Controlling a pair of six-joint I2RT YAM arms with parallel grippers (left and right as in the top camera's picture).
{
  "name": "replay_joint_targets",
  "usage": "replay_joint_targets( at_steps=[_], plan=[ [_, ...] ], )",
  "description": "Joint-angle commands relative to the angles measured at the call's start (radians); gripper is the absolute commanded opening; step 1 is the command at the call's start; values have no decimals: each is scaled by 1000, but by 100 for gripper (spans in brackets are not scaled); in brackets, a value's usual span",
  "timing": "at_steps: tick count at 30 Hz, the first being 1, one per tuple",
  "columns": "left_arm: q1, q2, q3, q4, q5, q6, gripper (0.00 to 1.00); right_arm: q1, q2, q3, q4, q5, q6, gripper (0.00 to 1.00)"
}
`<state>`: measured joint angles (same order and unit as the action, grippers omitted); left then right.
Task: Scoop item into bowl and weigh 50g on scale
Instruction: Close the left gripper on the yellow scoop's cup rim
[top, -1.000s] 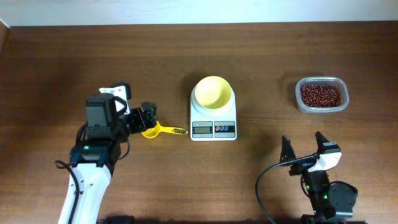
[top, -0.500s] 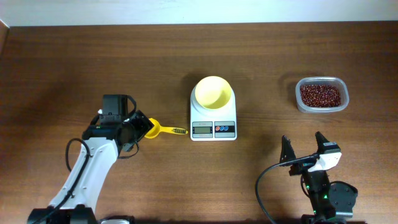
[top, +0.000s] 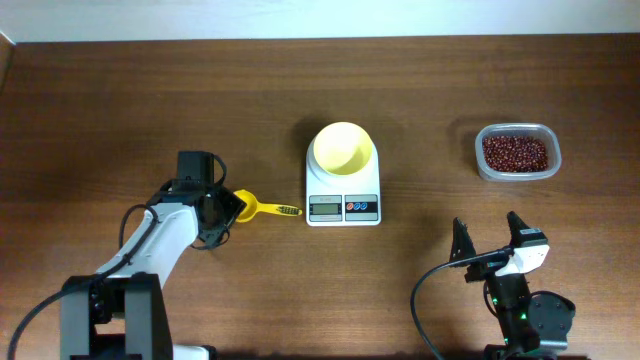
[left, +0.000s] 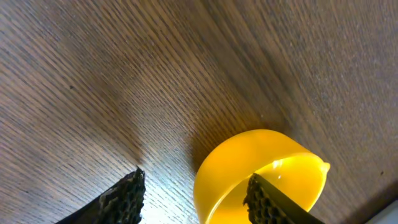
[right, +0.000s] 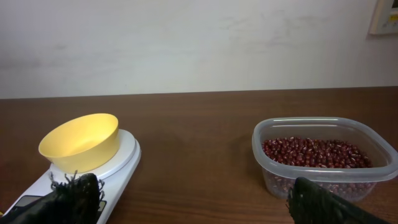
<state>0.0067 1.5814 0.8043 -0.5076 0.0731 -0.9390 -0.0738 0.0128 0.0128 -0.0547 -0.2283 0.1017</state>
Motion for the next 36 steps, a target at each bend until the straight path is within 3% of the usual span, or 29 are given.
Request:
replay_joint_targets(
  at_steps=[1,8,11,24,27,31,36],
  plan=[
    [-5,10,16,2,-10,-38,54,8,-10,-7,-2,4,0,99],
    [-58,10,16,3,-41,-43,54,8,-10,-7,-2,5,0,99],
    [-64,10,16,2,-56,-45,47,8,-10,-7,-2,4,0,99],
    [-64,57,14,22,-58,-64,36,8,-10,-7,-2,5,0,99],
    [-64,73,14,21,-26,-62,27,8,-10,-7,-2,5,0,99],
    [-38,72,16,17,-43,-19,0,8,-10,-7,-2,5,0,99],
    [60,61,36,-15,-9,180,0,8,-10,-7,-2,4,0,99]
  ],
)
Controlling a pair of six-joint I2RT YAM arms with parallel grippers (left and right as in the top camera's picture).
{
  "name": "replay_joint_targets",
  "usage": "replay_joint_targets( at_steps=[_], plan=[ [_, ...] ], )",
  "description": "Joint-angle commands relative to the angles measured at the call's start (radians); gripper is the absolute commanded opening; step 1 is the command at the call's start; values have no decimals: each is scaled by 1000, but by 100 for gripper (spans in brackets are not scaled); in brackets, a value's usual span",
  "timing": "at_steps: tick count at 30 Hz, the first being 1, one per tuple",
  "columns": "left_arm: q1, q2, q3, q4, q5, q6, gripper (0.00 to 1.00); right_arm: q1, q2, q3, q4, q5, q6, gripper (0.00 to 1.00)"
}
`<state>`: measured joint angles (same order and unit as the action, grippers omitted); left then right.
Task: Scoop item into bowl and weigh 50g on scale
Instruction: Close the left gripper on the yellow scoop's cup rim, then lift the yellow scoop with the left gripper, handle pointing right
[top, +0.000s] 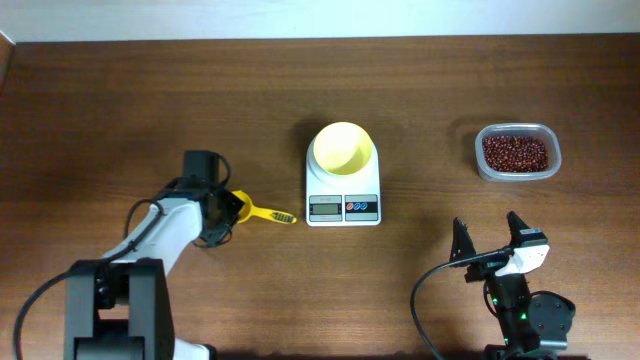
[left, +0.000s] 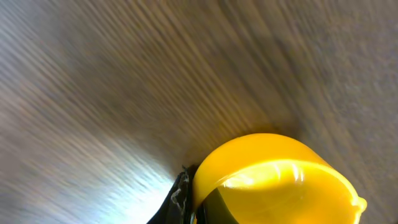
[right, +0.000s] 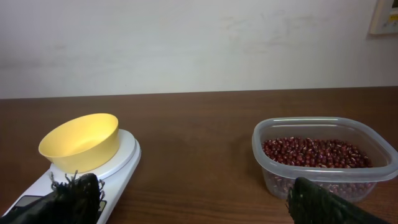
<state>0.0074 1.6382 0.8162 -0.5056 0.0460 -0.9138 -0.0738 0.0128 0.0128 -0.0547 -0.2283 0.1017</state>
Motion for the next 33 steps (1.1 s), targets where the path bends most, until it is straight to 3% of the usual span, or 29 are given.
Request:
replay_joint_targets(
  at_steps=[1,4,12,15,20,24,33],
  plan=[
    [77,-1,31,-23,38,209,0,8,-10,-7,-2,5,0,99],
    [108,-24,49,-30,124,388,0,8,-10,-7,-2,5,0,99],
    [108,-57,50,-29,344,404,0,8,-10,-7,-2,5,0,99],
    [108,-57,50,-19,359,404,0,8,-10,-7,-2,5,0,99],
    [108,-109,56,-1,358,404,0,8,-10,-7,-2,5,0,99],
    [108,-217,76,99,331,404,0,8,-10,-7,-2,5,0,99],
    [110,-343,190,310,39,296,0,8,-10,-7,-2,5,0,99]
  ],
)
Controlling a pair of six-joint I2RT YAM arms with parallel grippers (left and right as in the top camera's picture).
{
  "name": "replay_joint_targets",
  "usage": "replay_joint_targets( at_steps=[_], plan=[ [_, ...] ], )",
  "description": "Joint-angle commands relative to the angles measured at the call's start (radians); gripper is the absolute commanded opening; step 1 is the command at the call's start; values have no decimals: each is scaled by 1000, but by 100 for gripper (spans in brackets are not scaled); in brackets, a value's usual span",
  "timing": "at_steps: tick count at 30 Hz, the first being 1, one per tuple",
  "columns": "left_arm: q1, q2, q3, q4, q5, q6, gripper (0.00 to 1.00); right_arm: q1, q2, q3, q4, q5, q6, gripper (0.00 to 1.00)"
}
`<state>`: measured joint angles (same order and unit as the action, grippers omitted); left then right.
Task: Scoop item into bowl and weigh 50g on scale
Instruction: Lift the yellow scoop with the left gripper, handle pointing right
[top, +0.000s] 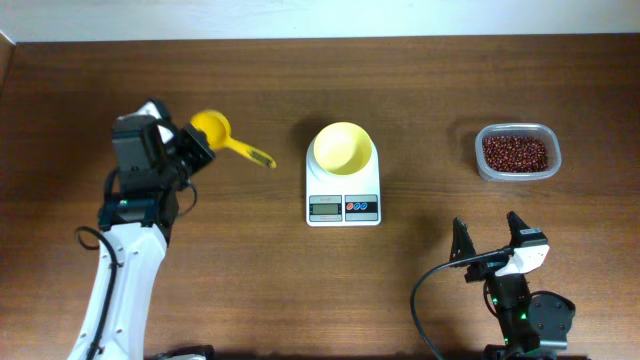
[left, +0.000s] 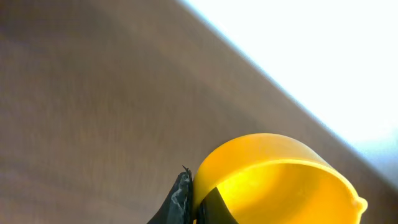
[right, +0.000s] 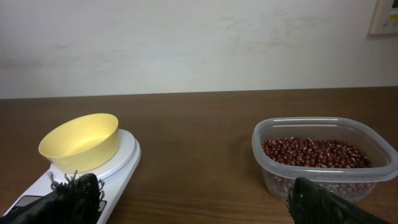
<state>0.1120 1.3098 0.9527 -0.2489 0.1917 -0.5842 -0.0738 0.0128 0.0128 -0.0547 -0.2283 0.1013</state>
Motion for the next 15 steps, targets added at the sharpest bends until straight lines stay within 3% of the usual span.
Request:
replay_joint_targets(
  at_steps=[1,8,15],
  plan=[
    [5,-14,71,84,-108,-38,0,8,-10,-7,-2,4,0,99],
    [4,-14,121,117,-111,-152,0,8,-10,-7,-2,5,0,99],
    [-1,-14,121,-75,-58,-291,0,8,-10,-7,-2,5,0,98]
  ],
)
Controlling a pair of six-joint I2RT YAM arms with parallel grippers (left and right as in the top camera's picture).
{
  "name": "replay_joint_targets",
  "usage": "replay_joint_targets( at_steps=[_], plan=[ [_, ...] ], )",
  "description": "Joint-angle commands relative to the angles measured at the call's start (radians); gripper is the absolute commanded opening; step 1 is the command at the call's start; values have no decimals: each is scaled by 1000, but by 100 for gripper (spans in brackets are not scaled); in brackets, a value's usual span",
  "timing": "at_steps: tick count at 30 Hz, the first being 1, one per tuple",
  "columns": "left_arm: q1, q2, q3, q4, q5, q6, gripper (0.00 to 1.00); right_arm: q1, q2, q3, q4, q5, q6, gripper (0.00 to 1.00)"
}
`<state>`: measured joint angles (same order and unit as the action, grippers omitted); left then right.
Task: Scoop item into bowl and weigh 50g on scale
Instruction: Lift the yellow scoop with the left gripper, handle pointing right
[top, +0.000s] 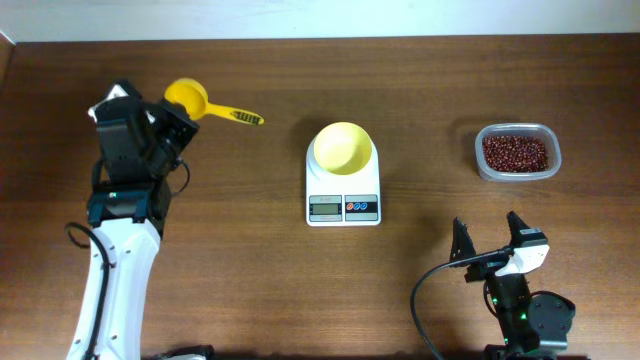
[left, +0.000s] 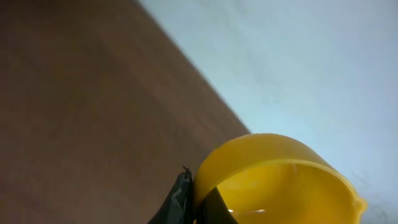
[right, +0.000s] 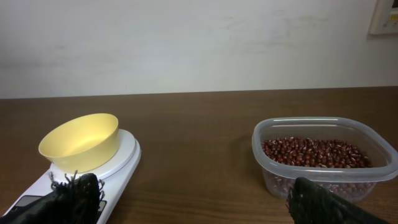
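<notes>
My left gripper is raised at the far left, shut on the rim of the yellow scoop, whose handle points right toward the scale. In the left wrist view the scoop's cup fills the lower right, pinched by my fingers; it looks empty. A yellow bowl sits on the white scale at the table's middle. The clear tub of red beans stands at the right. My right gripper rests open near the front right, with nothing between its fingers.
The table's back edge meets a pale wall just behind the scoop. From the right wrist, the bowl on the scale shows at left and the bean tub at right, bare wood between them.
My left gripper has moved farther back and a little left with the scoop, which now sits higher and nearer the table's back edge. The right arm has not moved.
My left gripper stood open around the scoop's cup on the table left of the scale. Then it was shut on the cup's rim. After that it held the scoop lifted off the table, and now holds it higher near the back left.
</notes>
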<state>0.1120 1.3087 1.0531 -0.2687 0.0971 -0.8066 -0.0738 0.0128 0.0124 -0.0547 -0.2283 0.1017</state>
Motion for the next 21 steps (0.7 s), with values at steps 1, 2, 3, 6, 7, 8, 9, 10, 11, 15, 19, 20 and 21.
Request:
replay_joint_targets(
  at_steps=[1,2,3,6,7,8,9,10,11,15,19,20,21],
  plan=[
    [-7,-13,21,-76,50,-69,0,8,-10,-7,-2,5,0,99],
    [-20,-13,21,-97,61,-71,0,8,-10,-7,-2,5,0,99],
    [-29,-13,21,-112,61,-79,0,8,-10,-7,-2,4,0,99],
    [-76,-13,21,-145,60,-85,0,8,-10,-7,-2,5,0,99],
    [-88,-13,21,-150,60,-92,0,8,-10,-7,-2,5,0,99],
    [-103,-13,21,-156,59,-106,0,8,-10,-7,-2,5,0,99],
    [-114,-13,21,-160,53,-120,0,8,-10,-7,-2,4,0,99],
    [-127,-13,21,-165,29,-148,0,8,-10,-7,-2,5,0,99],
    [-140,-13,21,-167,-6,-190,0,8,-10,-7,-2,5,0,99],
    [-156,-13,21,-166,-50,-278,0,8,-10,-7,-2,52,-26,99],
    [-156,-13,21,-171,-50,-277,0,8,-10,-7,-10,90,-27,99],
    [-156,-13,21,-171,-50,-277,0,8,-9,-7,-10,90,-27,99],
    [-156,-13,21,-171,-50,-277,0,8,-9,-7,-10,90,-27,99]
  ],
)
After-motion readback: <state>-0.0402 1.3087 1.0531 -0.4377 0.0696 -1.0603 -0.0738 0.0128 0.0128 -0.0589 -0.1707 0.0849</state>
